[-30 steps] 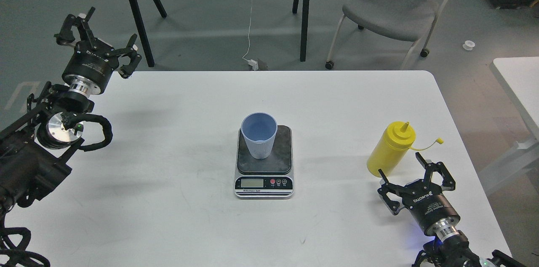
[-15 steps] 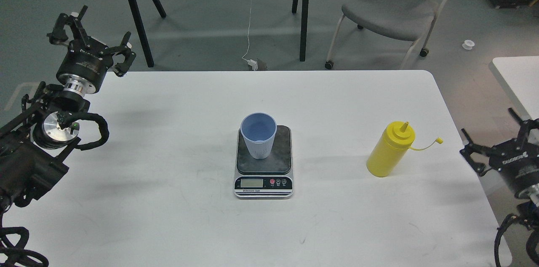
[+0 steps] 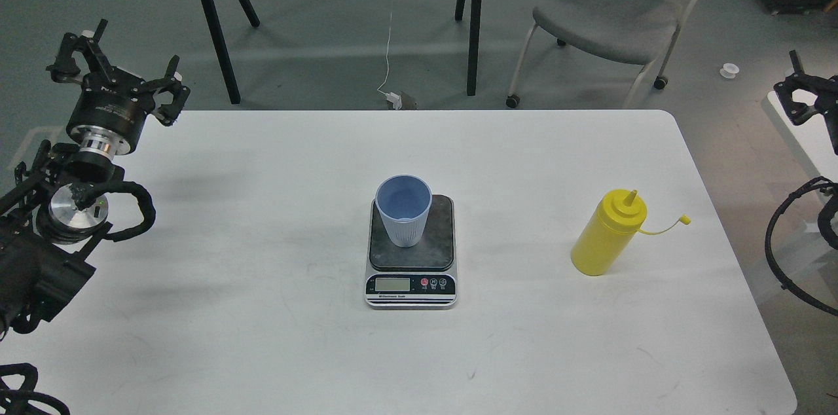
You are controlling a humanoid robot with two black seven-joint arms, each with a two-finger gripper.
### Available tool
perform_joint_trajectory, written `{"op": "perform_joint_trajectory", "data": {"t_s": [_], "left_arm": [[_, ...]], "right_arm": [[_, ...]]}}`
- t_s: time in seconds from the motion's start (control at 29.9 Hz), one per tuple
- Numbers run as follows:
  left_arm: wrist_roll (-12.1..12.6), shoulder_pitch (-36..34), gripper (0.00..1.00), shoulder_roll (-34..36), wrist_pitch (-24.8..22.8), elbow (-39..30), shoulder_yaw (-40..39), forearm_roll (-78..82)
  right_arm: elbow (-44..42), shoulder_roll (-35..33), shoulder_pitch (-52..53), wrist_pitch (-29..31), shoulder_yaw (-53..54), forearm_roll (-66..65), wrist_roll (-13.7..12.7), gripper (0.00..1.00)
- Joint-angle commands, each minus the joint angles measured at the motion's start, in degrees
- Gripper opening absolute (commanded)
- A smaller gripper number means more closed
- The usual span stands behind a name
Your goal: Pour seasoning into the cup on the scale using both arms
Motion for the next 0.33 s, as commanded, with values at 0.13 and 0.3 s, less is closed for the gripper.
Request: {"op": "perform_joint_trajectory", "data": {"t_s": [0.13,0.3], "left_arm": [[0.09,0.09,1.0,0.01,0.0,-0.25,0.15,0.18],[-0.08,0.18,1.0,-0.25,0.0,-0.25,0.51,0.36]], "right_arm": [[-7.44,6.01,4.16,0.0,-1.16,0.04,0.15,1.0],[-7.36,6.27,4.16,0.0,-1.16,0.04,0.06,1.0]]}}
